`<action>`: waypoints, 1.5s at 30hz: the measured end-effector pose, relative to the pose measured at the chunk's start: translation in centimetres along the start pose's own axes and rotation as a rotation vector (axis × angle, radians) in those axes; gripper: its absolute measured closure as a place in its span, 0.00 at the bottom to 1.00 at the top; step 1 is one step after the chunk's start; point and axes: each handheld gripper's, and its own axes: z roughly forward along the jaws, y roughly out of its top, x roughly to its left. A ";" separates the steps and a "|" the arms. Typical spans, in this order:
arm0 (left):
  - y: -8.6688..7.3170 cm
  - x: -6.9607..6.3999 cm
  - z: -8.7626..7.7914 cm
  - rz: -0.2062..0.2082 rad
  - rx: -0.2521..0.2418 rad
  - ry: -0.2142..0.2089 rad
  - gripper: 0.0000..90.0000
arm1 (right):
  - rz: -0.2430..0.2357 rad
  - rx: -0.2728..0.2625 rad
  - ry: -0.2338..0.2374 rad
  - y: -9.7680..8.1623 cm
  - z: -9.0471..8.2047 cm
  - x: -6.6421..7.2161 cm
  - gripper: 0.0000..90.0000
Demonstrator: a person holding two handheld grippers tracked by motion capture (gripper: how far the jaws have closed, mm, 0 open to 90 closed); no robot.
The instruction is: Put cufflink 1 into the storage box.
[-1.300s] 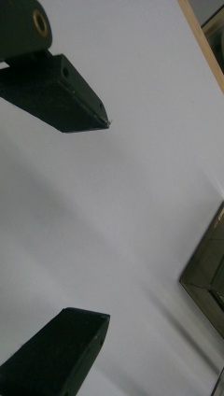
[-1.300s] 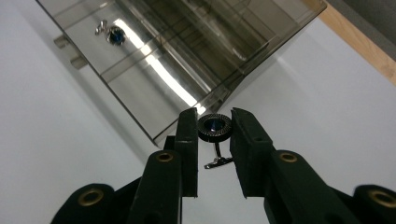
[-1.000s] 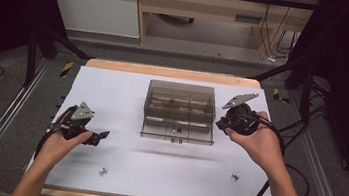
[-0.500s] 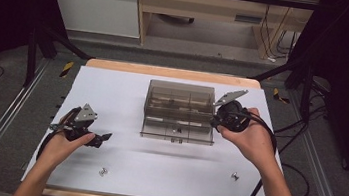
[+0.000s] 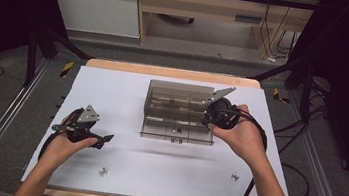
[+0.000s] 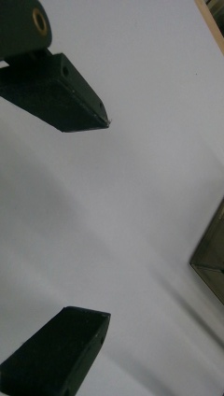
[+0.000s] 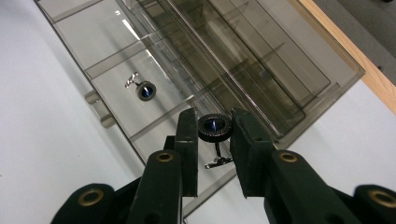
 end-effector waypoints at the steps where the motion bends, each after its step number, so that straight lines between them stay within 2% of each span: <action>1: 0.0 0.0 0.0 -0.001 0.002 0.001 0.07 | -0.007 0.002 0.000 0.2 0.2 0.1 0.81; 14: 0.1 -0.2 0.1 0.008 0.008 -0.002 0.07 | -0.085 0.026 0.038 2.6 1.8 2.7 0.81; 19: 0.1 -0.4 0.2 0.015 0.015 -0.004 0.07 | -0.101 0.033 0.054 3.2 2.4 3.6 0.81; 26: 0.2 -0.2 -0.2 0.012 0.002 -0.001 0.07 | -0.107 0.042 0.071 3.6 3.2 3.9 0.81; 37: 0.2 -0.3 -0.1 0.015 0.011 -0.005 0.07 | -0.109 0.072 0.089 3.8 5.0 4.3 0.81; 40: 0.2 -0.4 -0.1 0.021 0.013 -0.010 0.07 | -0.096 0.062 0.117 4.0 5.4 4.2 0.81; 45: 0.3 -0.4 -0.2 0.025 0.012 -0.010 0.07 | -0.094 0.079 0.102 3.9 5.9 4.1 0.81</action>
